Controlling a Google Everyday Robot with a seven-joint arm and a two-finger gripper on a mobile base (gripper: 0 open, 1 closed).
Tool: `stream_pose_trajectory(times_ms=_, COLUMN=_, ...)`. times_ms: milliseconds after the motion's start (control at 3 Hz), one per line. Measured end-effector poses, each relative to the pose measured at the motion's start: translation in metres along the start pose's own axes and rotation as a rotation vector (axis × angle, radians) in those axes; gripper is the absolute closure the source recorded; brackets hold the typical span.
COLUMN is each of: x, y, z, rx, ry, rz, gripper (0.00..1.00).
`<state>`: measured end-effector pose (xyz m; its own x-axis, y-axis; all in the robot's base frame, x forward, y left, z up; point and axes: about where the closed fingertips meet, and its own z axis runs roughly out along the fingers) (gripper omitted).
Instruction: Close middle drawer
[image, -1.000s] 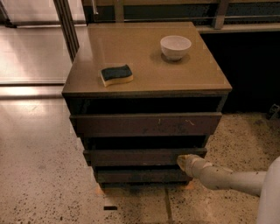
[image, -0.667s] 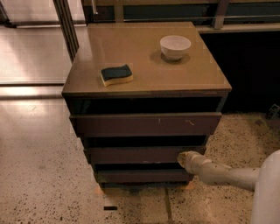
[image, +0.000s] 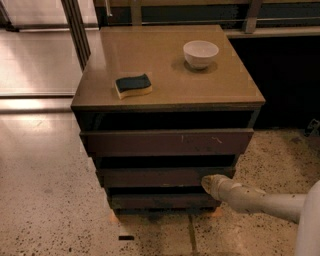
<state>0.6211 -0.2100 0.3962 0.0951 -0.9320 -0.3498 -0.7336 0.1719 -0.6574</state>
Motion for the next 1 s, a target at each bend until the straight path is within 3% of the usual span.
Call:
stream_pose_trajectory(times_ms=667, x=-0.022, y=0.025, z=-0.046, rx=-0.166, ry=-0.053, rz=0.063, gripper=1.0)
stream_pose_trajectory(times_ms=1000, x=-0.032, y=0.042, z=-0.08, rx=-0.298, ry=-0.064, rz=0.152, gripper=1.0)
